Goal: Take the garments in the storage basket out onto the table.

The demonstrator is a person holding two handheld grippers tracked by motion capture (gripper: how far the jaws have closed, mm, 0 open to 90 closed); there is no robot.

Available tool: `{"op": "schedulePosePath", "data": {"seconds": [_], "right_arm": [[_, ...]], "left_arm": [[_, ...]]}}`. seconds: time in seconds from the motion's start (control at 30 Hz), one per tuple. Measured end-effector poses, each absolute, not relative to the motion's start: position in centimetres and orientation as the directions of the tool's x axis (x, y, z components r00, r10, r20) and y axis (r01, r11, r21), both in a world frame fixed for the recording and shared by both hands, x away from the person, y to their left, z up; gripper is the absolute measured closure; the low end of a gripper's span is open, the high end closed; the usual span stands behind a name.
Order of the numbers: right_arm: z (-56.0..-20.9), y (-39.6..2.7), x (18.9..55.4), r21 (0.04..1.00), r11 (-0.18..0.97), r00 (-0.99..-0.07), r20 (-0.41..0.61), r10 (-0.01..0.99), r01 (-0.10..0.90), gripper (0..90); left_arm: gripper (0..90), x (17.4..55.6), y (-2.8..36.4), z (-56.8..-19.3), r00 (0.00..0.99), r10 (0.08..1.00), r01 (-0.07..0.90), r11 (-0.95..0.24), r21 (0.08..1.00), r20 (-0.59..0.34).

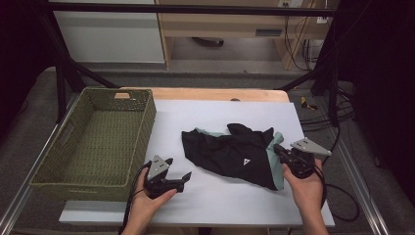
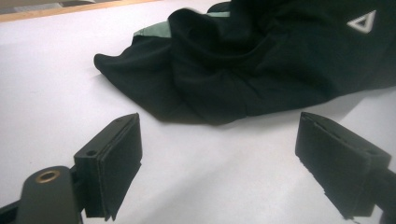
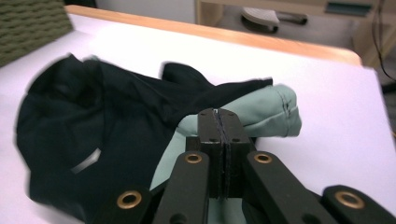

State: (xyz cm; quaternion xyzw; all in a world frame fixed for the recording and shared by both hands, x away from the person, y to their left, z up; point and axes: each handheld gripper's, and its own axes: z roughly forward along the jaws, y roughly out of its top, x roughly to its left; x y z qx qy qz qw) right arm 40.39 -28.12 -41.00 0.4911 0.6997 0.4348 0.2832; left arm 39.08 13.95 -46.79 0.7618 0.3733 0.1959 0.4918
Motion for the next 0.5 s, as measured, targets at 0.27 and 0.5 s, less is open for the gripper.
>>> {"op": "schedulePosePath", "data": {"seconds": [0.27, 0.5], "right_arm": [[-44.0, -31.7, 39.7, 0.862, 0.062, -0.254, 0.078, 0.964, 0.504, 89.8], [-46.3, -33.1, 39.5, 0.837, 0.007, -0.193, 0.118, 0.974, 0.547, 89.8]], "left_arm": [[15.3, 39.1, 14.1, -46.7, 0.642, 0.764, 0.375, -0.236, 0.896, -0.067], [15.3, 39.1, 14.1, -46.6, 0.639, 0.766, 0.375, -0.237, 0.896, -0.065]]}}
